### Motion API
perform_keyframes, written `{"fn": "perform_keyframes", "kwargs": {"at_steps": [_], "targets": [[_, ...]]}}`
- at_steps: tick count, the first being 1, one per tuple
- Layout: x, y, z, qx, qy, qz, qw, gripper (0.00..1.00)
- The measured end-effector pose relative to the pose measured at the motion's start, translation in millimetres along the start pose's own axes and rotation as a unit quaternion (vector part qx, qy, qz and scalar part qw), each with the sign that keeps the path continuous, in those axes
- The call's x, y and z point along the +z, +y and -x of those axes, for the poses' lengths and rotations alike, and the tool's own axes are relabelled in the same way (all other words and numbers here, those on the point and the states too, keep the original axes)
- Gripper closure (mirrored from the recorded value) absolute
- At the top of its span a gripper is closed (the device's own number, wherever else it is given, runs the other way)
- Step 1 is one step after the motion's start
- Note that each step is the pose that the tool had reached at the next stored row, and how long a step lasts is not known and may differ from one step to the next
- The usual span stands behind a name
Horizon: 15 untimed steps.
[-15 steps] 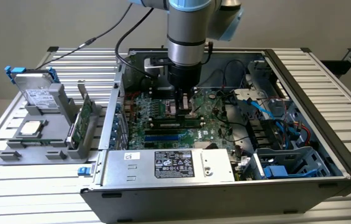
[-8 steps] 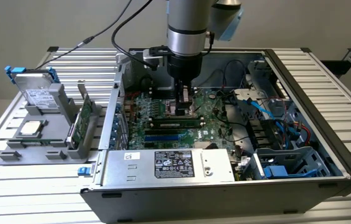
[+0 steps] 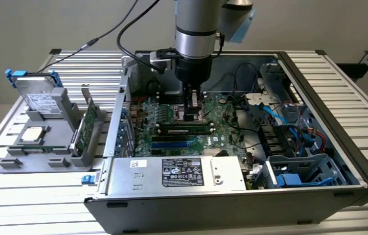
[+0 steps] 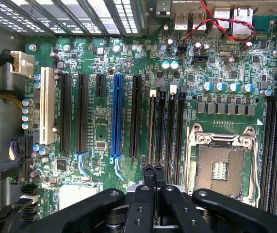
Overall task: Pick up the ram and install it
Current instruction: 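Press down the ram until it locks into place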
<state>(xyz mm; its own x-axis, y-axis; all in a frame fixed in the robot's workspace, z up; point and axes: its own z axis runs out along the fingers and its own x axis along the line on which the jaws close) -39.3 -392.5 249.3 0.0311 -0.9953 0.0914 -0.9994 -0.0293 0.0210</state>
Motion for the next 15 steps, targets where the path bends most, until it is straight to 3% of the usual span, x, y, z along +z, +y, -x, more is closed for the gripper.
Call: {"fn": "perform_keyframes", "kwargs": {"at_steps": [8,15], "targets": [[-0.1,0.1,-0.2,0.0,-0.0002,0.0001,1.0,0.9],[0.4,0.0,-0.2,0.053,-0.0015,0.0048,0.9986,0.9]]}}
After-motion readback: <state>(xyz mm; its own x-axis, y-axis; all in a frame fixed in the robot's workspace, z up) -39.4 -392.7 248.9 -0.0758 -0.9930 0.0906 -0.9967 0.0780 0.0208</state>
